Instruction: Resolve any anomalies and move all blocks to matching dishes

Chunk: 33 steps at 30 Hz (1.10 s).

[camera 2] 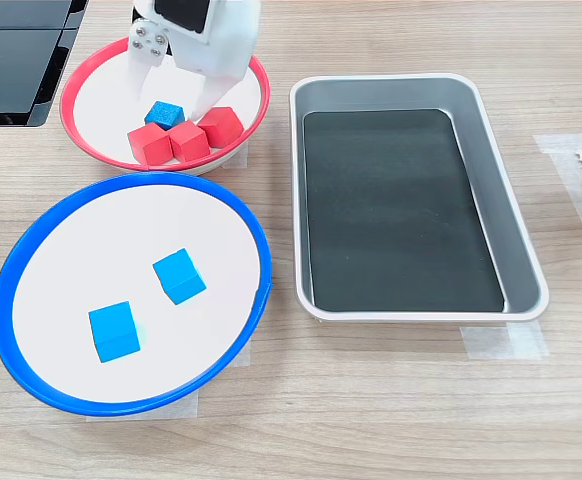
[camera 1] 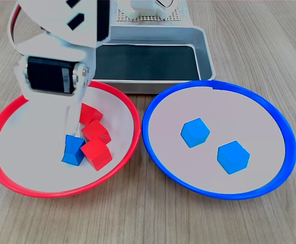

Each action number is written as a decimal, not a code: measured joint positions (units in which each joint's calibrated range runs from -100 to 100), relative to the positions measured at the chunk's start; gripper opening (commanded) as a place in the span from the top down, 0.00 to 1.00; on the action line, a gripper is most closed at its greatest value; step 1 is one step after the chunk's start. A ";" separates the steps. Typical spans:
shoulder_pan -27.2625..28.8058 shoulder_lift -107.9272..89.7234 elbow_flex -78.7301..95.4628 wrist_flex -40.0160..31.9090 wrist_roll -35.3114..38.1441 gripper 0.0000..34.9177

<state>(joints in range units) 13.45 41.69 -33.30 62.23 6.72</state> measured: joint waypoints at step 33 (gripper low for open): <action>-13.98 -21.40 6.90 3.67 -3.42 0.95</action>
<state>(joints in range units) -0.53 20.29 -26.41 65.91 3.30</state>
